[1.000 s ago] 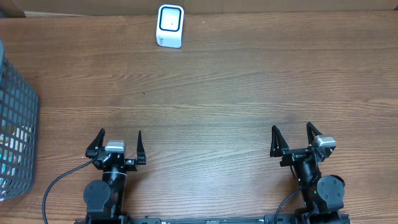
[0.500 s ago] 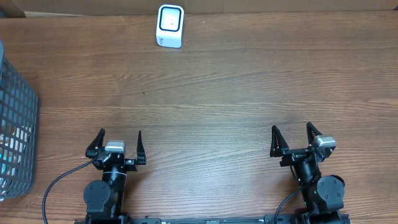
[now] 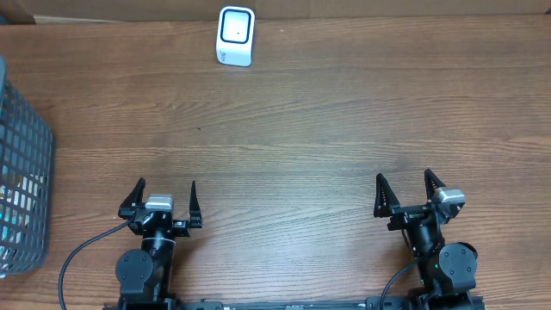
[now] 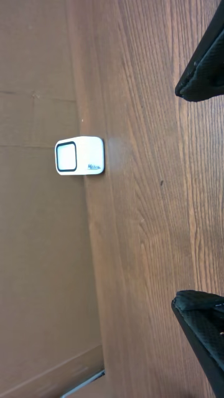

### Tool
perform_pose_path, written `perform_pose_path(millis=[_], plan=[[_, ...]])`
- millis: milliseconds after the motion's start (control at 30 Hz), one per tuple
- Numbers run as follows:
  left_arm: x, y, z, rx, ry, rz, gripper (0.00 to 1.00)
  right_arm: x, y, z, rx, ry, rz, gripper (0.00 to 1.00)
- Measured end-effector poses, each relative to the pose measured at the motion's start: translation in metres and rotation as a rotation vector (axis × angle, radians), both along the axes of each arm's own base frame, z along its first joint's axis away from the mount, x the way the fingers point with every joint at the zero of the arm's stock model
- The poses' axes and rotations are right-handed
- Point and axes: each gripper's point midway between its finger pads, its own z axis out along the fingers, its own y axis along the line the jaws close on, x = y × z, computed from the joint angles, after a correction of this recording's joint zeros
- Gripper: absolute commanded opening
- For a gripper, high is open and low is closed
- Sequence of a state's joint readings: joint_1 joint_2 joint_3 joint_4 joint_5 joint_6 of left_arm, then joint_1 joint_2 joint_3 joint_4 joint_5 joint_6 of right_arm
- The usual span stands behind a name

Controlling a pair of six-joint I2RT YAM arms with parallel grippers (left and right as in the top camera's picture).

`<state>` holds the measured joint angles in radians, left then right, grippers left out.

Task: Scan the item barcode

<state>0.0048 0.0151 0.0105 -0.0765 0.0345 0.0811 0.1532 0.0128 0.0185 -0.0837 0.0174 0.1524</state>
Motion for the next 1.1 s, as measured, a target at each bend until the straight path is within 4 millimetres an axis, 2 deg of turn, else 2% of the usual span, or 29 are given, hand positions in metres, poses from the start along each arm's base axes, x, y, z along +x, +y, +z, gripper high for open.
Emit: perform_pose_path(millis=[900, 1000, 1100], plan=[[0.000, 0.000, 0.001, 0.000, 0.002, 0.001, 1.00, 0.000, 0.000, 0.000, 0.000, -0.001, 0.000, 1.00], [-0.001, 0.000, 0.009, 0.000, -0.010, 0.002, 1.00, 0.000, 0.000, 0.000, 0.000, 0.000, 0.000, 1.00], [-0.003, 0.000, 0.029, 0.000, -0.022, 0.002, 1.00, 0.000, 0.000, 0.000, 0.000, 0.000, 0.000, 1.00]])
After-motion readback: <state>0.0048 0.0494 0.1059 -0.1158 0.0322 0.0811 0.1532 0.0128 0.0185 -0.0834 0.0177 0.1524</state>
